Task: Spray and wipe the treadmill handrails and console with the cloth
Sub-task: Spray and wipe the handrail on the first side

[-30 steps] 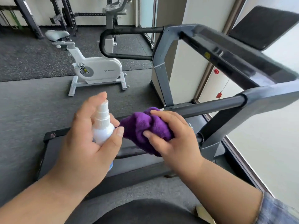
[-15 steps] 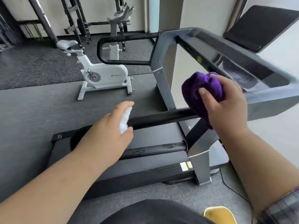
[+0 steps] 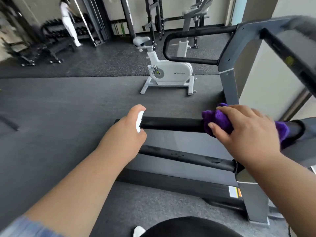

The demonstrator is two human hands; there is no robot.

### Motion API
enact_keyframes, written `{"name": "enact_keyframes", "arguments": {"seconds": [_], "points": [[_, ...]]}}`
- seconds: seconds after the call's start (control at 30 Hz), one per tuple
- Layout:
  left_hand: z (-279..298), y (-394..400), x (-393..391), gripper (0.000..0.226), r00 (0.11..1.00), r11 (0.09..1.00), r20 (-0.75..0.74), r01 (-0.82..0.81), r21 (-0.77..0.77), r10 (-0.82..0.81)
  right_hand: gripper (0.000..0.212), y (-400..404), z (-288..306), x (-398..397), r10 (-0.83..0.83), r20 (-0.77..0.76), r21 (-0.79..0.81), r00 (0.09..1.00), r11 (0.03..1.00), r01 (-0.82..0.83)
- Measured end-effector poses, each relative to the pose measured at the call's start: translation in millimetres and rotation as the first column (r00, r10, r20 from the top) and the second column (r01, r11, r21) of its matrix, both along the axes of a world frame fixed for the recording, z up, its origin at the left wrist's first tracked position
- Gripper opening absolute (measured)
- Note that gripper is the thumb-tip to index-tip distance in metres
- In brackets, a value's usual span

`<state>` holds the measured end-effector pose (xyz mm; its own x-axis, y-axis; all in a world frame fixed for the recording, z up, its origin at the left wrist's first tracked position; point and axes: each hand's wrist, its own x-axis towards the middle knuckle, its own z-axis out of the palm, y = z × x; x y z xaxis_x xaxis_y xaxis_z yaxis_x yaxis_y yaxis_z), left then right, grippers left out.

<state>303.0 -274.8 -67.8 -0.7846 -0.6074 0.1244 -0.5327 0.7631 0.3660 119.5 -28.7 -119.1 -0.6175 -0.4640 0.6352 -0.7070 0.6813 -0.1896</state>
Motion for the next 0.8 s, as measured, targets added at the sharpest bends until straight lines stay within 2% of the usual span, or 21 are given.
{"name": "enact_keyframes", "arguments": {"seconds": [0.2, 0.4, 0.47, 0.53, 0.67, 0.8], "points": [[1.7, 5.8, -4.6, 0.053, 0.999, 0.999, 0.041, -0.029, -0.023, 0.03, 0.055, 2.7, -2.5, -4.5, 0.018, -0.004, 0.037, 1.0, 0.999, -0.018], [1.9, 17.7, -10.4, 0.052, 1.0, 0.999, -0.009, -0.025, -0.025, 0.025, 0.055, 8.4, 3.9, -4.8, 0.066, 0.034, 0.058, 0.997, 0.996, -0.068], [3.9, 24.4, -13.6, 0.057, 1.0, 1.0, -0.026, 0.004, -0.026, -0.004, 0.049, 12.4, 10.2, -6.7, 0.122, 0.085, 0.025, 0.989, 0.992, -0.124], [4.4, 36.4, -18.2, 0.061, 0.998, 0.999, -0.034, 0.046, -0.016, -0.047, 0.042, 19.1, 17.1, -10.4, 0.172, 0.169, -0.091, 0.97, 0.983, -0.159], [1.9, 71.8, -33.5, 0.06, 0.984, 0.978, -0.074, 0.169, 0.119, -0.161, 0.039, 44.3, 26.0, -21.1, 0.162, 0.295, -0.287, 0.942, 0.955, -0.074], [1.5, 100.1, -59.4, 0.057, 0.96, 0.891, -0.159, 0.275, 0.362, -0.232, 0.026, 68.1, 39.6, -23.1, 0.187, 0.345, -0.391, 0.92, 0.919, -0.041]]}}
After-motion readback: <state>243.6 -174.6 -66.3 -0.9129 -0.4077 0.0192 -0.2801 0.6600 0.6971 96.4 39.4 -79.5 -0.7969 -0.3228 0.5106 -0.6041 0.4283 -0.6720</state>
